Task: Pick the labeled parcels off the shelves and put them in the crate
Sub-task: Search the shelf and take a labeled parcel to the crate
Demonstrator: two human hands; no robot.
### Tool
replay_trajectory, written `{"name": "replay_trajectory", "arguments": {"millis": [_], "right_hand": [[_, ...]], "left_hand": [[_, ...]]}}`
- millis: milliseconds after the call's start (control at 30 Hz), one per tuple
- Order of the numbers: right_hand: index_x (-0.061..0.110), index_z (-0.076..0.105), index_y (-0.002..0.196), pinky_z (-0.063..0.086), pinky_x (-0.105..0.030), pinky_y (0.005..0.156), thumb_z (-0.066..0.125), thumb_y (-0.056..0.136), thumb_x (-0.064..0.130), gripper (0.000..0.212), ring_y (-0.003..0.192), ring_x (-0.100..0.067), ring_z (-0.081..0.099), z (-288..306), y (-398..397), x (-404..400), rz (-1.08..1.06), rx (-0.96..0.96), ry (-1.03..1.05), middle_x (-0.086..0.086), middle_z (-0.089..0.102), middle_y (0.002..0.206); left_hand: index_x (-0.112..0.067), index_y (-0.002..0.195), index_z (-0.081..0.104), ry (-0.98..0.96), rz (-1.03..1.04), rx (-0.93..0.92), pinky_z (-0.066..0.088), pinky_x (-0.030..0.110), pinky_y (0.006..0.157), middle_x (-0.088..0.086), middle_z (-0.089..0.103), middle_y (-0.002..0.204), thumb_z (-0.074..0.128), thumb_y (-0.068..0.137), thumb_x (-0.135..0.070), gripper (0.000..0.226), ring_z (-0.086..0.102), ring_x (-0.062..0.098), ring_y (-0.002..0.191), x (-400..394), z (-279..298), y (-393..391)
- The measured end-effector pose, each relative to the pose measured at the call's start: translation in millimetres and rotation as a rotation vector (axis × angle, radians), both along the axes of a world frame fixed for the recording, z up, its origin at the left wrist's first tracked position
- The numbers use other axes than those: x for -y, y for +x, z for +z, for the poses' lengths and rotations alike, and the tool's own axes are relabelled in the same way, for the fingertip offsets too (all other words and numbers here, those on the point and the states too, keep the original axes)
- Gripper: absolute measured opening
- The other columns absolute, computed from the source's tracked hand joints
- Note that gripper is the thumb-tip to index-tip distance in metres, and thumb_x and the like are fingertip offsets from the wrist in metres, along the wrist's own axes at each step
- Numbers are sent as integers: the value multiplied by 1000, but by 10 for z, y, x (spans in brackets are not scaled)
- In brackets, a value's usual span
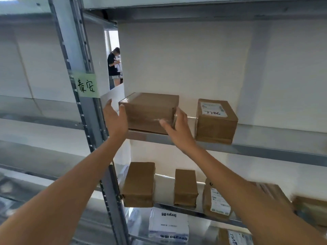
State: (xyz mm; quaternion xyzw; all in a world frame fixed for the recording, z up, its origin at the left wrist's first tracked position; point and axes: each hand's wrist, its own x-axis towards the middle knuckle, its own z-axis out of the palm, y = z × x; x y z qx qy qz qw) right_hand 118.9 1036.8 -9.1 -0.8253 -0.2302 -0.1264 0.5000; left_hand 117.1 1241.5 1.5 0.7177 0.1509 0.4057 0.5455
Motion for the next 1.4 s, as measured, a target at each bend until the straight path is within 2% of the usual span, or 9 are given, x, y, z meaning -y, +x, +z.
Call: {"name": "replay_trajectory", "arguments": {"millis": [200, 433, 600, 667, 767, 900, 1133, 1267, 1400], "right_hand": [[32, 13, 152, 37, -51, 113, 69, 68, 72, 108, 140, -27, 39, -156, 260, -178, -208, -241, -1, 1, 35, 155], [26, 10, 152, 43, -46, 109, 81, 79, 28, 102, 129, -28, 49, -51, 256, -264, -217, -325, -90, -3, 47, 144], [18, 39, 145, 47, -28, 95, 72, 88, 17, 67, 117, -17, 54, 47, 165, -192, -174, -346, 171, 0, 57, 130], [17, 50, 139, 49, -26, 85, 71, 89, 18, 55, 111, -16, 57, 80, 140, -151, -187, -312, 249, -1, 62, 126], [22, 59, 130, 52, -36, 94, 73, 86, 33, 47, 117, -14, 58, 131, 130, -134, -242, -237, 331, 3, 62, 127], [22, 48, 132, 50, -28, 93, 69, 85, 45, 57, 113, -12, 59, 286, 134, -246, -311, -187, 457, 4, 60, 126], [21, 55, 124, 45, -28, 80, 49, 95, 55, 44, 100, -8, 60, 526, 148, -283, -360, -258, 538, 9, 65, 108], [32, 62, 95, 46, -28, 81, 42, 100, 52, 28, 93, -6, 61, 543, 158, -302, -347, -267, 495, 11, 67, 97], [33, 64, 95, 40, -19, 67, 38, 103, 48, 30, 86, 1, 59, 597, 159, -301, -322, -274, 459, 15, 66, 93]], "left_hand": [[-20, 147, 31, -79, -353, -151, 31, 32, 107, 4, 40, 145, 31, 102, -44, 50, 39, 21, 132, -366, -15, 133], [-26, 145, 38, -219, -546, -196, 30, 45, 115, 4, 48, 143, 19, 99, -58, 59, 44, 23, 131, -494, -106, 200], [-20, 134, 54, -324, -651, -201, 47, 41, 99, 7, 62, 128, 17, 101, -56, 62, 59, 22, 114, -586, -76, 208], [-22, 126, 59, -304, -645, -163, 42, 39, 99, 1, 63, 123, 16, 103, -51, 57, 58, 14, 105, -587, -65, 174], [-28, 116, 62, -294, -616, -114, 27, 43, 114, -6, 62, 113, 17, 104, -46, 50, 52, 10, 104, -580, -34, 180], [-23, 98, 61, -437, -637, -64, 34, 28, 100, -6, 60, 106, 21, 104, -44, 45, 50, 0, 89, -461, 105, 137], [-18, 129, 55, -334, -612, -42, 32, 27, 100, -5, 56, 122, 16, 105, -40, 51, 49, 8, 111, -421, 267, 126], [-19, 137, 49, -368, -651, -55, 46, 17, 78, -4, 57, 116, 17, 105, -43, 51, 59, 4, 90, -426, 296, 105], [-19, 137, 49, -372, -662, -62, 51, 21, 80, 1, 62, 117, 20, 104, -45, 51, 63, 7, 90, -473, 314, 116]]}}
